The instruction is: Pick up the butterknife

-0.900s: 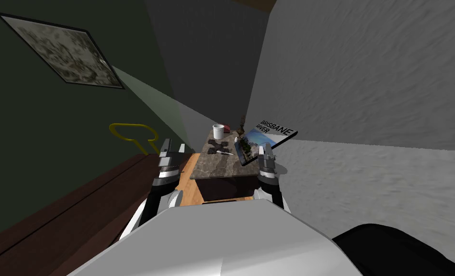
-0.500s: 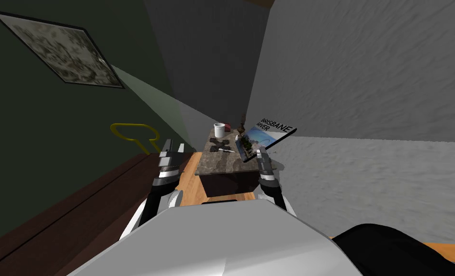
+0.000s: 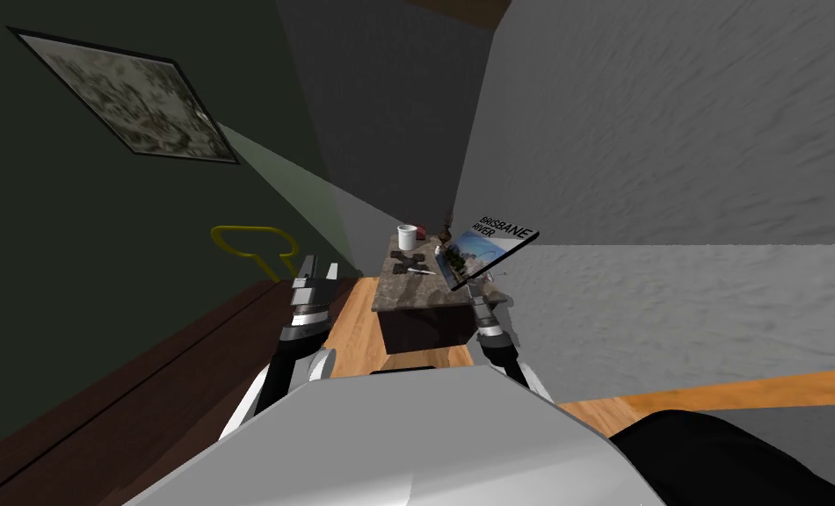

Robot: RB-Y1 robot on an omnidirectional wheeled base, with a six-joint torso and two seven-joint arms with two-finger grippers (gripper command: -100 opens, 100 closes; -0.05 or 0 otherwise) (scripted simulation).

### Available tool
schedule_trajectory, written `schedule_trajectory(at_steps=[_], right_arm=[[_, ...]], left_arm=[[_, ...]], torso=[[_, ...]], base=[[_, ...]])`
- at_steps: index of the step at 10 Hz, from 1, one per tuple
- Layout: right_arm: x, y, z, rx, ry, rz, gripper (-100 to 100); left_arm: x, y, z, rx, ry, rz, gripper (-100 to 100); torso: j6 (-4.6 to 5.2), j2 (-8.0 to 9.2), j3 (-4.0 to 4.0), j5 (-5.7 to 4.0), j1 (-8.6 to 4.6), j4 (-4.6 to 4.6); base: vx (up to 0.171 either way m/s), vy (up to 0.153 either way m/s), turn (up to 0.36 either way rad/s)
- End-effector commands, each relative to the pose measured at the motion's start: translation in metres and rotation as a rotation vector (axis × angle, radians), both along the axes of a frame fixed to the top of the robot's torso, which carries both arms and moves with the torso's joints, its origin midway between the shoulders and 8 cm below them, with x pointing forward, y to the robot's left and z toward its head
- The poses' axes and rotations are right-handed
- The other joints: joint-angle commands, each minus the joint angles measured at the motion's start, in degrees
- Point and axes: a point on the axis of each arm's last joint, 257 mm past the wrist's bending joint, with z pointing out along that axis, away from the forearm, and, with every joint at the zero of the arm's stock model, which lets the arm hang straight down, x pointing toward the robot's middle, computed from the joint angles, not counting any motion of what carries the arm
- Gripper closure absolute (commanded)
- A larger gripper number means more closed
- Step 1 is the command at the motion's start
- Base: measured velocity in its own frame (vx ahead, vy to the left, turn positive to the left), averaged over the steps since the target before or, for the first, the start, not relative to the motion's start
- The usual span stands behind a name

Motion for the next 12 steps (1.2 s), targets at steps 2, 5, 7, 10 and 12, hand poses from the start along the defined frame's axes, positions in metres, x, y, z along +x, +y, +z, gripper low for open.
schedule_trajectory(at_steps=[2,5,7,10,12], right_arm=[[0.0,-0.008,-0.037,-0.099,0.094,-0.01,-100],[-0.006,-0.027,-0.091,-0.24,0.228,-0.028,-100],[-0.011,-0.038,-0.117,-0.314,0.294,-0.035,-100],[-0.029,-0.07,-0.173,-0.47,0.438,-0.051,-100],[-0.042,-0.087,-0.199,-0.547,0.508,-0.058,-100]], left_arm=[[0.0,0.0,0.0,0.0,0.0,0.0,0],[0.0,0.0,0.0,0.0,0.0,0.0,0],[0.0,0.0,0.0,0.0,0.0,0.0,0],[0.0,0.0,0.0,0.0,0.0,0.0,0],[0.0,0.0,0.0,0.0,0.0,0.0,0]], torso=[[0.01,0.15,0.08,0.04,0.18,0.03],[0.0,0.08,0.05,0.04,0.17,0.02],[-0.01,-0.02,-0.01,0.03,0.13,0.0],[-0.01,-0.24,-0.13,0.0,-0.08,-0.04],[-0.02,-0.25,-0.13,0.01,-0.04,-0.03]], base=[[-0.145,0.165,-0.024],[-0.119,0.146,-0.005],[-0.093,0.131,0.008],[-0.065,0.117,0.025],[-0.051,0.118,0.032]])
